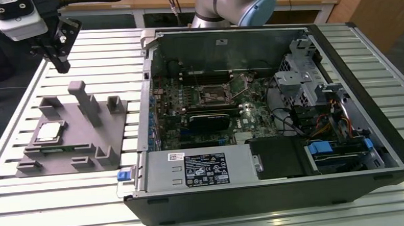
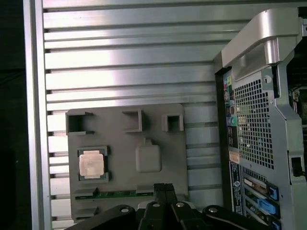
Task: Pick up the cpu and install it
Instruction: 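Reach for the cpu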
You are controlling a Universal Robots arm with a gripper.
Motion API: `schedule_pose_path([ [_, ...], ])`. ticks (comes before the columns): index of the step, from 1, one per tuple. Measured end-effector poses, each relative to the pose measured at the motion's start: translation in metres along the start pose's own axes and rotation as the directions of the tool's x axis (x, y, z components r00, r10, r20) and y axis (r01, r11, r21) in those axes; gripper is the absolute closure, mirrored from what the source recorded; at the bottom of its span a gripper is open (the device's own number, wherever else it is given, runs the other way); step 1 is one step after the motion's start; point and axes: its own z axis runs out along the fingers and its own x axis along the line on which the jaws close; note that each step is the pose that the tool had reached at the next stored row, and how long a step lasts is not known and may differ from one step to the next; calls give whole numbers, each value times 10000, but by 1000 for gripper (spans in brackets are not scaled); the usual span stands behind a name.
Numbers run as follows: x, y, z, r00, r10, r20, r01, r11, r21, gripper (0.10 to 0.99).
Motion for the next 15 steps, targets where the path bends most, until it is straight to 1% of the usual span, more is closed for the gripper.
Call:
schedule_pose_path([
  [7, 112, -9, 7, 10000, 1, 1, -1, 10000, -1, 980],
  [10, 175, -14, 10, 10000, 0, 1, 0, 10000, -1, 980],
  [12, 234, -19, 18, 10000, -1, 1, 1, 10000, -1, 980],
  [15, 348, -28, 32, 10000, 1, 2, -1, 10000, -1, 980],
])
